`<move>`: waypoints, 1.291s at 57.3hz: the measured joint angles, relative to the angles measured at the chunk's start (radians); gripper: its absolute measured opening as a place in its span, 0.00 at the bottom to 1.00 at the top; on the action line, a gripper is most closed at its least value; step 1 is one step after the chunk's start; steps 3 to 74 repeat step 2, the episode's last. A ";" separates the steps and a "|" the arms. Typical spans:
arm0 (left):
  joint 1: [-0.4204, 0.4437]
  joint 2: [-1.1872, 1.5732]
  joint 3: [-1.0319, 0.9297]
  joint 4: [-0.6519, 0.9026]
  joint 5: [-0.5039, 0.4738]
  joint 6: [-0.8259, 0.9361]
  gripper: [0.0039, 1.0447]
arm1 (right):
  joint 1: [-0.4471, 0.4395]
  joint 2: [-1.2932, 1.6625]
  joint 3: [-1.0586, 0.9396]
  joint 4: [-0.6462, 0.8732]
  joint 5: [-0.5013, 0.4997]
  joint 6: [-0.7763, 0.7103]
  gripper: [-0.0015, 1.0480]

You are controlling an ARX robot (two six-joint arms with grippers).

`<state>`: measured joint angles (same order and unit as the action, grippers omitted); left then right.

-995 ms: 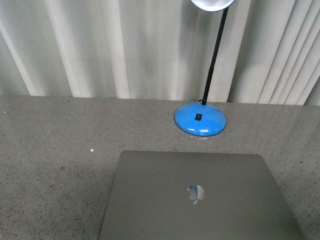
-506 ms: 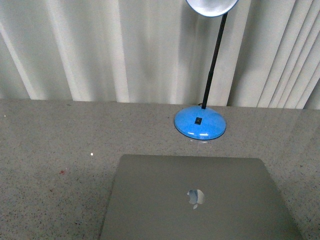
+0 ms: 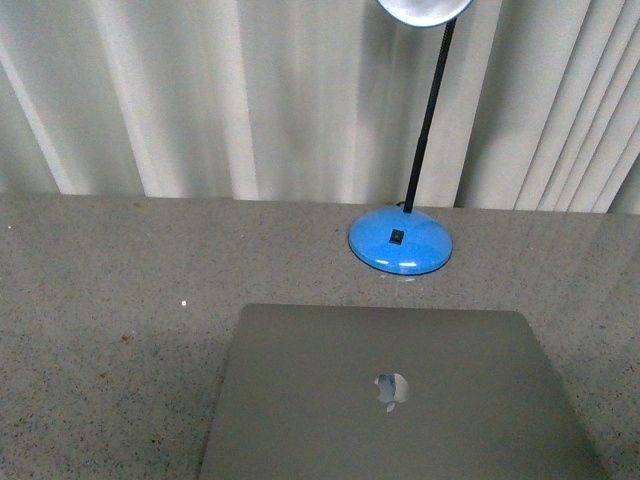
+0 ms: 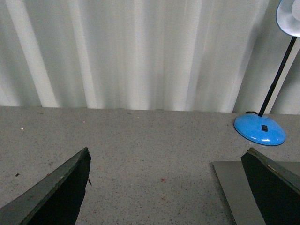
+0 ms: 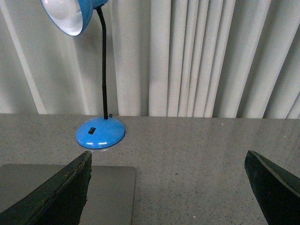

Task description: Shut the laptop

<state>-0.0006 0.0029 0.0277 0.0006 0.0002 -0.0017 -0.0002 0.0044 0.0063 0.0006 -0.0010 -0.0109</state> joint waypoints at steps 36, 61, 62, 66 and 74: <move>0.000 0.000 0.000 0.000 0.000 0.000 0.94 | 0.000 0.000 0.000 0.000 0.000 0.000 0.93; 0.000 0.000 0.000 0.000 0.000 0.000 0.94 | 0.000 0.000 0.000 0.000 0.000 0.000 0.93; 0.000 0.000 0.000 0.000 0.000 0.000 0.94 | 0.000 0.000 0.000 0.000 0.000 0.000 0.93; 0.000 0.000 0.000 0.000 0.000 0.000 0.94 | 0.000 0.000 0.000 0.000 0.000 0.000 0.93; 0.000 0.000 0.000 0.000 0.000 0.000 0.94 | 0.000 0.000 0.000 0.000 0.000 0.000 0.93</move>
